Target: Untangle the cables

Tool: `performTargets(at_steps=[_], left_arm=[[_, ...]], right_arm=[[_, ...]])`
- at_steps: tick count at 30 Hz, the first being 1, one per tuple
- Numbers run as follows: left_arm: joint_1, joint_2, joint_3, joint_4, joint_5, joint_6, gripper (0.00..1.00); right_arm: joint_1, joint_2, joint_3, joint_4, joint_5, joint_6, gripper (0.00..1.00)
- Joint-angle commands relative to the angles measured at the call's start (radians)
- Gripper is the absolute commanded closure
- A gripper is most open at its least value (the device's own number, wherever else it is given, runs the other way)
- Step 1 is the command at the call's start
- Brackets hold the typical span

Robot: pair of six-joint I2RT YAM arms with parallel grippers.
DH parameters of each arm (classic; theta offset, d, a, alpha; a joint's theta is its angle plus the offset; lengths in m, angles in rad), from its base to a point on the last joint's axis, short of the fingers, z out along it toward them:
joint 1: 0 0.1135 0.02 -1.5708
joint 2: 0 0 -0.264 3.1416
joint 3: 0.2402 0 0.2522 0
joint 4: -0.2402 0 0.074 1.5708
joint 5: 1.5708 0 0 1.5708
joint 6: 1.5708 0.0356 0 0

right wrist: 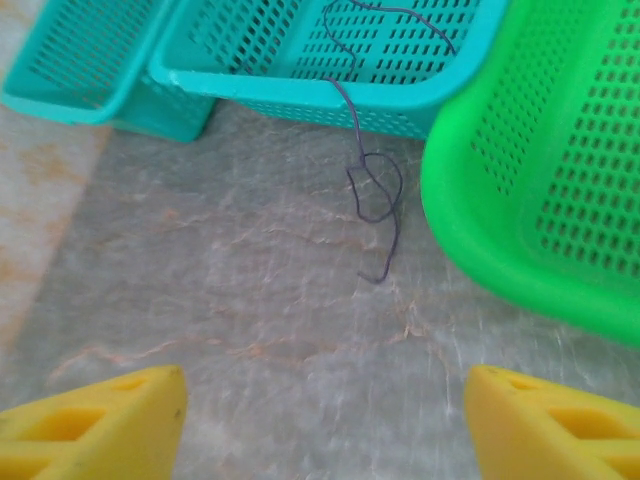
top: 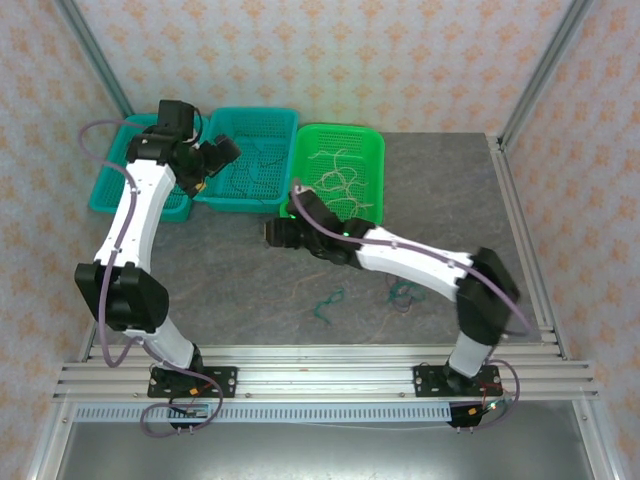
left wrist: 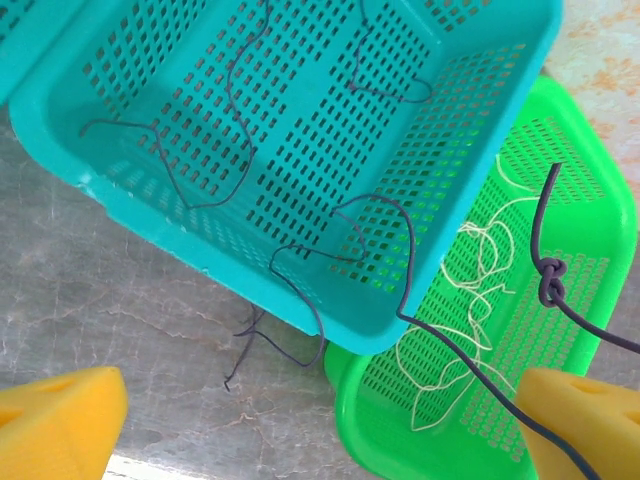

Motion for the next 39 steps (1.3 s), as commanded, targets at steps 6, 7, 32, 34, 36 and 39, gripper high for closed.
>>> performTargets(at_steps=[6, 7, 32, 34, 36, 39], left_arm=[[-0.003, -0.033, -0.049, 0.025, -0.003, 0.036, 0.00], [-0.004, -0.033, -0.052, 0.029, 0.000, 0.037, 0.00], [0.023, -0.052, -0.084, 0.041, 0.001, 0.062, 0.00], [0.026, -0.052, -0.078, 0.041, -0.005, 0.062, 0.00], [0.027, -0.050, -0.072, 0.042, -0.015, 0.063, 0.00], [0.027, -0.048, -0.064, 0.041, -0.017, 0.062, 0.00]], right_arm=[[0.003, 0.289, 0.260, 0.024, 0.094, 0.161, 0.42], [0.004, 0.315, 0.278, 0.025, 0.113, 0.178, 0.41], [0.005, 0.523, 0.561, -0.005, 0.196, 0.206, 1.00], [0.005, 0.447, 0.519, 0.002, 0.139, 0.194, 1.00], [0.006, 0.367, 0.462, 0.047, 0.090, 0.175, 1.00], [0.007, 0.275, 0.446, 0.051, 0.075, 0.137, 1.00]])
